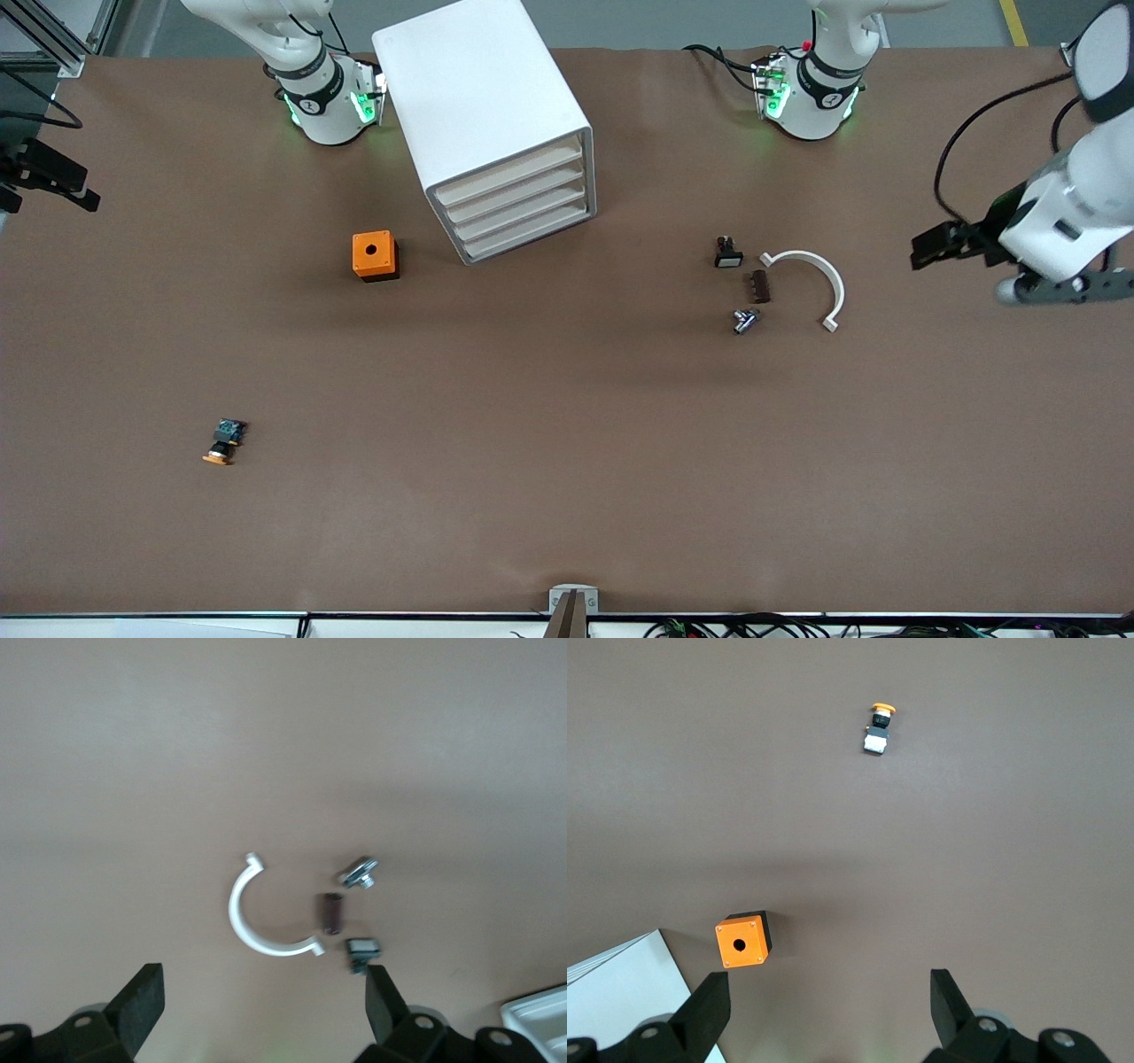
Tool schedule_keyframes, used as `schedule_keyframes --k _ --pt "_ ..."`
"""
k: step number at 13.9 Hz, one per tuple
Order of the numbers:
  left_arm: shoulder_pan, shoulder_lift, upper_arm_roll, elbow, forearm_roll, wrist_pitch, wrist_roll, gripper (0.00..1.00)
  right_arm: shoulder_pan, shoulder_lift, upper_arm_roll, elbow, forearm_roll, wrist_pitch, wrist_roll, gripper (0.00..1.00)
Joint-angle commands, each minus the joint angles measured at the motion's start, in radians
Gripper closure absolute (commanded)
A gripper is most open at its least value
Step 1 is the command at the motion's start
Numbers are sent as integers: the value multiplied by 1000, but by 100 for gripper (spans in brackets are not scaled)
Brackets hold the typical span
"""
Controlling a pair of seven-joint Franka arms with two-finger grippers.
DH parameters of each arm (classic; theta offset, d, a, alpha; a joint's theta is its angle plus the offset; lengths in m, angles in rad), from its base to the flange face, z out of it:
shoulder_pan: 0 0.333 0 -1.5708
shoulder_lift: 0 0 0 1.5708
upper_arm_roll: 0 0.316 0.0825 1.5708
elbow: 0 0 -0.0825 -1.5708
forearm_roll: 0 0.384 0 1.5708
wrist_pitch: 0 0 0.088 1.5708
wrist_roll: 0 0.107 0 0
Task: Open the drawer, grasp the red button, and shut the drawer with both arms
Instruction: 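Reach the left gripper to the white cabinet's drawer front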
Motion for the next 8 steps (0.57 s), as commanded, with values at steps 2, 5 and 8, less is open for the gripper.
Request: schedule_keyframes --k 2,5,8 --pt "-36 107 -25 25 -34 63 -176 0 -12 -22 6 -12 -14 7 -16 0" --pt "-112 179 -25 29 -37 107 -392 0 -12 -22 6 -9 -14 7 -16 0" --pt "-187 265 -26 41 -43 129 -628 0 -12 -21 6 -6 -14 4 -16 0"
